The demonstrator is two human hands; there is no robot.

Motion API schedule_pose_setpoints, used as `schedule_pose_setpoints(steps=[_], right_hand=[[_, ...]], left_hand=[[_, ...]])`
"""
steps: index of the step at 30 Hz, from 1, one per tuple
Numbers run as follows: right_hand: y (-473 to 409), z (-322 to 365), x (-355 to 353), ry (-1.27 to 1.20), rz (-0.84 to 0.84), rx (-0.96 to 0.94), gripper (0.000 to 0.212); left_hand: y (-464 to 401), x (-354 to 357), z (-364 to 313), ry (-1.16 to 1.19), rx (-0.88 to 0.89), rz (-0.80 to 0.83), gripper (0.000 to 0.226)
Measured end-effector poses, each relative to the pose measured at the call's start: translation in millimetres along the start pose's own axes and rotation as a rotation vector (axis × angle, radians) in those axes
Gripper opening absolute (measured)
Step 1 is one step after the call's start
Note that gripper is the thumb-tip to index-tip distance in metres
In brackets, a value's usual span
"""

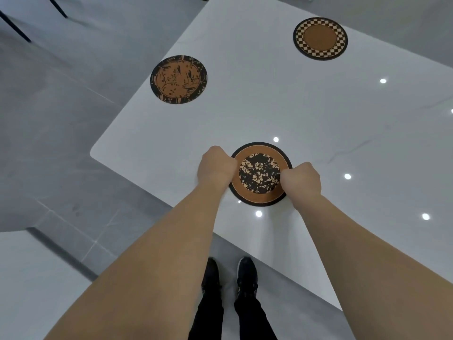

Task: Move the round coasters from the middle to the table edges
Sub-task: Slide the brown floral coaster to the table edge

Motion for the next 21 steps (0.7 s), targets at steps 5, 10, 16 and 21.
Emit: schedule_pose_setpoints(steps=[5, 10, 16, 21], right_hand=[[9, 0, 3, 0.034, 0.022, -0.043, 0.011], [23, -1, 10, 0.059, 0.040, -0.055, 0.015], [38, -6, 15, 0.063, 0.048, -0.041, 0.013], [50, -7, 19, 0.052, 0.067, -0.031, 0.010]], left_hand=[[1, -6, 13, -0.048, 0.017, 0.000, 0.017], [5, -12, 32, -0.051, 0.024, 0.013, 0.004], [14, -20, 46, -0.071, 0.044, 0.053, 0.006], [20, -24, 56, -0.063, 0.035, 0.069, 0.008]])
Point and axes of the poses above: each hand's wrist, its own y-axis away from the middle knuckle, its own x-axis out of the palm, z = x × y, the point moved 3 cm from there along -y, towards the middle knuckle, and after that the axes turned 11 degrees about -x, right-handed, at the moved point
